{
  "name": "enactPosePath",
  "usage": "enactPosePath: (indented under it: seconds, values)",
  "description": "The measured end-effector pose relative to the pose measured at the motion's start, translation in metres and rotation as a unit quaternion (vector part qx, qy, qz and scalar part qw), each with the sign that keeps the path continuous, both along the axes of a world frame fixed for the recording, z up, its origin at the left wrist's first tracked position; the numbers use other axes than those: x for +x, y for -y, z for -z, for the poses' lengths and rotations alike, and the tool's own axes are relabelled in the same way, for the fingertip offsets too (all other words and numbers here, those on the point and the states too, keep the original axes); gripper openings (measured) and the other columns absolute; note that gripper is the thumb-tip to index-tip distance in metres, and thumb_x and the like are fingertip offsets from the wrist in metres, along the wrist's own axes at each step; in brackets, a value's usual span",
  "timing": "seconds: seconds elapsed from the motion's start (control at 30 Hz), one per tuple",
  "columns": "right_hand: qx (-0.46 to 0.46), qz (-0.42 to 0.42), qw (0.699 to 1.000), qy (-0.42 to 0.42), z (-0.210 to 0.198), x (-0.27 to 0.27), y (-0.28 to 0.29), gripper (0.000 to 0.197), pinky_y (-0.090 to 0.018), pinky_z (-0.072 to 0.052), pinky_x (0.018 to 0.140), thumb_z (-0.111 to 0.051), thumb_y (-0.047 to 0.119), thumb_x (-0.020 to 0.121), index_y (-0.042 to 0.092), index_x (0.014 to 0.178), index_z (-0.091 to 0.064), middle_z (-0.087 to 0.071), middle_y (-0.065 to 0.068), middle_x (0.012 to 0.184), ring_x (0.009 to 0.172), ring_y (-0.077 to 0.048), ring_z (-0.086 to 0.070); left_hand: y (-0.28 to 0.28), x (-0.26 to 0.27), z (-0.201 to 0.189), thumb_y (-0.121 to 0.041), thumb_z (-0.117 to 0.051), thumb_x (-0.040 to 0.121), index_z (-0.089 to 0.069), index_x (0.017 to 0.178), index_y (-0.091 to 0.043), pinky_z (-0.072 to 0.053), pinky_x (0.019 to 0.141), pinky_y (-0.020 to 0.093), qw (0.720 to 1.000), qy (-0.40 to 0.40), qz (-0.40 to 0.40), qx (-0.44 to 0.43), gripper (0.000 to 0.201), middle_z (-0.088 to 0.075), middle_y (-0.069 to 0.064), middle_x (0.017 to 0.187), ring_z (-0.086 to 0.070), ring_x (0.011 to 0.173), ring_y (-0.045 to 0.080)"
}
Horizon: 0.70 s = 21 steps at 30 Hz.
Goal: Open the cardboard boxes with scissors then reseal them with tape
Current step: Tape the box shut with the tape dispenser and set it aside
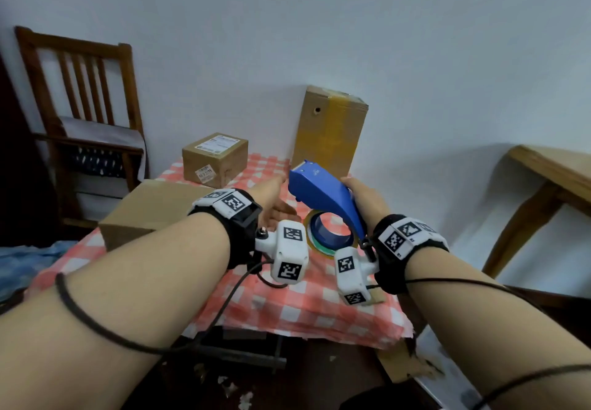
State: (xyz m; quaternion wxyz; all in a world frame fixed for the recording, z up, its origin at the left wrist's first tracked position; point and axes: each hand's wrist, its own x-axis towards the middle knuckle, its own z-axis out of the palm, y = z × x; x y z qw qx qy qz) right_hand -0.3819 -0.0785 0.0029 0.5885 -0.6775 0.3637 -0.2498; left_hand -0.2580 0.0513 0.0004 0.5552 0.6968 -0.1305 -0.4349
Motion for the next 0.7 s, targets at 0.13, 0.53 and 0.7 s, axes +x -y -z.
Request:
enactPosePath:
  seconds: [0.13, 0.53, 0.7]
  values:
    - [-0.015, 0.000, 1.000, -0.012, -0.002, -0.001, -0.004, 0.026, -0.028, -0.040, 0.059, -0.055, 0.037, 0.089, 0.013, 0.080, -0.057, -0.057, -0.007, 0.068, 0.057, -0.020, -0.051, -0.011, 0.000, -0.008, -0.049, -0.052, 0.091, -0.062, 0.081, 0.001, -0.037, 0.065, 0.029, 0.999, -0.007, -0.041, -0.033, 0.052, -0.066, 0.008, 0.054, -0.053, 0.068, 0.019]
    - [-0.102, 0.014, 0.994, -0.029, -0.009, -0.001, -0.008, 0.059, -0.020, -0.040, 0.049, -0.069, 0.056, 0.076, 0.008, 0.109, -0.059, -0.067, -0.003, 0.083, 0.059, -0.011, -0.060, -0.025, -0.004, -0.028, -0.012, -0.060, 0.092, -0.057, 0.061, -0.005, -0.029, 0.040, 0.017, 0.978, 0.188, -0.087, -0.015, 0.032, -0.055, 0.002, 0.043, -0.046, 0.043, 0.013]
    - [-0.171, 0.007, 0.981, -0.092, -0.016, 0.002, -0.007, 0.067, -0.023, -0.037, 0.049, -0.061, 0.065, 0.078, 0.000, 0.095, -0.060, -0.061, -0.003, 0.070, 0.055, -0.013, -0.054, -0.025, -0.001, -0.038, -0.012, -0.060, 0.090, -0.058, 0.062, -0.005, -0.036, 0.049, 0.022, 0.953, 0.294, -0.069, 0.028, 0.029, -0.058, 0.008, 0.062, -0.047, 0.049, 0.016]
